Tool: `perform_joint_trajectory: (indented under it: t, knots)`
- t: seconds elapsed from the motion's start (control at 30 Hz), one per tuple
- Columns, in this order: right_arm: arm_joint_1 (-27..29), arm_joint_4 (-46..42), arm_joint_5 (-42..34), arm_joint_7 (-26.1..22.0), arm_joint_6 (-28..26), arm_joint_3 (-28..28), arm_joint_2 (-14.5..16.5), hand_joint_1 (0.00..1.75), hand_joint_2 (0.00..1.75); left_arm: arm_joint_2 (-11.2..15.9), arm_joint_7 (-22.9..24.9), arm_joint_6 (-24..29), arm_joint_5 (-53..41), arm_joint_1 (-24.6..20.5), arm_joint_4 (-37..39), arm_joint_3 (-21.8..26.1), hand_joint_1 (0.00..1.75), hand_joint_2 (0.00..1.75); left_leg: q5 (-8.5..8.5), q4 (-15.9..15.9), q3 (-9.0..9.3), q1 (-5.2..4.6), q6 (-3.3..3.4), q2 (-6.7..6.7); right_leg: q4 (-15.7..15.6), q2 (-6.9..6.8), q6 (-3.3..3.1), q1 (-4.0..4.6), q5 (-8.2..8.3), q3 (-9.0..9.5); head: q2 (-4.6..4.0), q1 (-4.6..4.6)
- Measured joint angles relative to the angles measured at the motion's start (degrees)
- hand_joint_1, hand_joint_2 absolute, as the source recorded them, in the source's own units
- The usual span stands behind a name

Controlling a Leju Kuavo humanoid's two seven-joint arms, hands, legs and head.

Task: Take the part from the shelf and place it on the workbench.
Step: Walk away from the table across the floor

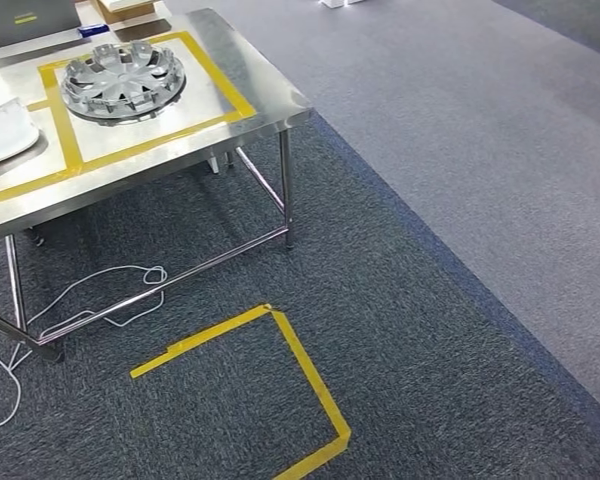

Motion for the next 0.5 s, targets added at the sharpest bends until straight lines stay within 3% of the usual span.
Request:
perform_joint_trajectory:
  t: [0.03, 0.1, 0.17, 0.2, 0.23, 0.27, 0.37, 0.4, 0.47, 0.5]
  knots:
    - [0.3, -0.1, 0.4, 0.1, 0.0, -0.3, 0.0, 0.00, 0.00, 0.0, 0.3, 0.3, 0.0, 0.1, -0.5, -0.1, 0.00, 0.00, 0.18, -0.2, 0.04, 0.07, 0.38, 0.63, 1.1, -1.31, 0.26, 0.01, -0.86, -0.64, 0.00, 0.18]
    - [0.5, -0.3, 1.7, 0.5, 0.0, -1.1, -0.1, 0.00, 0.00, 0.1, 1.5, 1.0, -0.1, 0.7, -1.5, -0.4, 0.00, 0.00, 0.33, -0.4, -0.03, 0.10, 0.86, 2.15, 6.7, -4.55, 0.61, 0.00, -4.44, -3.18, 0.00, 0.52]
    - [0.6, -0.4, 3.5, 1.1, 0.0, -2.4, -0.1, 0.00, 0.00, 0.4, 3.1, 2.0, -0.2, 1.8, -2.8, -1.1, 0.00, 0.00, 0.26, -0.4, -0.13, -0.02, 1.03, 3.98, 13.7, -5.67, 0.92, -0.08, -7.95, -6.27, 0.00, 0.62]
    - [0.7, -0.4, 4.4, 1.4, 0.0, -3.0, -0.1, 0.00, 0.00, 0.6, 3.8, 2.5, -0.3, 2.3, -3.5, -1.5, 0.00, 0.00, 0.23, -0.4, -0.16, -0.04, 1.03, 4.89, 15.3, -5.87, 1.03, -0.09, -8.39, -6.82, 0.00, 0.62]
    - [0.9, -0.5, 5.3, 1.7, 0.0, -3.6, -0.1, 0.00, 0.00, 0.8, 4.5, 2.9, -0.4, 2.6, -4.4, -1.9, 0.00, 0.00, 0.18, -0.3, -0.15, -0.05, 1.00, 5.68, 14.7, -6.09, 1.06, -0.09, -7.67, -6.20, 0.00, 0.64]
    - [1.1, -0.7, 5.9, 2.0, 0.0, -4.1, -0.1, 0.00, 0.00, 0.9, 5.0, 3.3, -0.6, 2.9, -5.1, -2.3, 0.00, 0.00, 0.13, -0.3, -0.09, -0.05, 0.93, 6.36, 11.9, -6.57, 0.99, -0.08, -6.11, -4.40, 0.00, 0.63]
    - [1.4, -1.1, 6.8, 2.5, 0.0, -5.2, -0.1, 0.00, 0.00, 1.4, 5.7, 4.0, -0.7, 3.2, -6.9, -3.0, 0.00, 0.00, -0.26, -0.2, 0.39, -0.38, 0.21, 7.95, 1.1, -10.10, 0.26, 0.15, -2.27, 2.08, 0.00, 0.56]
    - [1.4, -1.3, 7.0, 2.6, 0.0, -5.5, -0.1, 0.00, 0.00, 1.5, 5.8, 4.1, -0.7, 3.3, -7.4, -3.2, 0.00, 0.00, -0.38, -0.1, 0.59, -0.50, -0.14, 8.44, -0.2, -10.63, -0.03, 0.27, -2.04, 2.72, 0.00, 0.44]
    - [1.7, -1.6, 7.5, 3.1, 0.0, -5.9, -0.1, 0.00, 0.00, 1.8, 6.0, 4.3, -0.5, 3.4, -8.3, -3.4, 0.00, 0.00, -0.52, -0.2, 0.93, -0.46, -0.84, 9.46, -0.4, -9.48, -0.65, 0.42, -1.94, 2.46, 0.00, 0.24]
    - [1.9, -1.8, 7.8, 3.4, 0.0, -6.1, -0.1, 0.00, 0.00, 1.9, 6.0, 4.4, -0.3, 3.4, -8.8, -3.5, 0.00, 0.00, -0.85, 0.0, 1.01, -0.33, -1.23, 9.06, -0.5, -8.95, -0.98, 0.36, -1.79, 2.44, 0.00, 0.20]
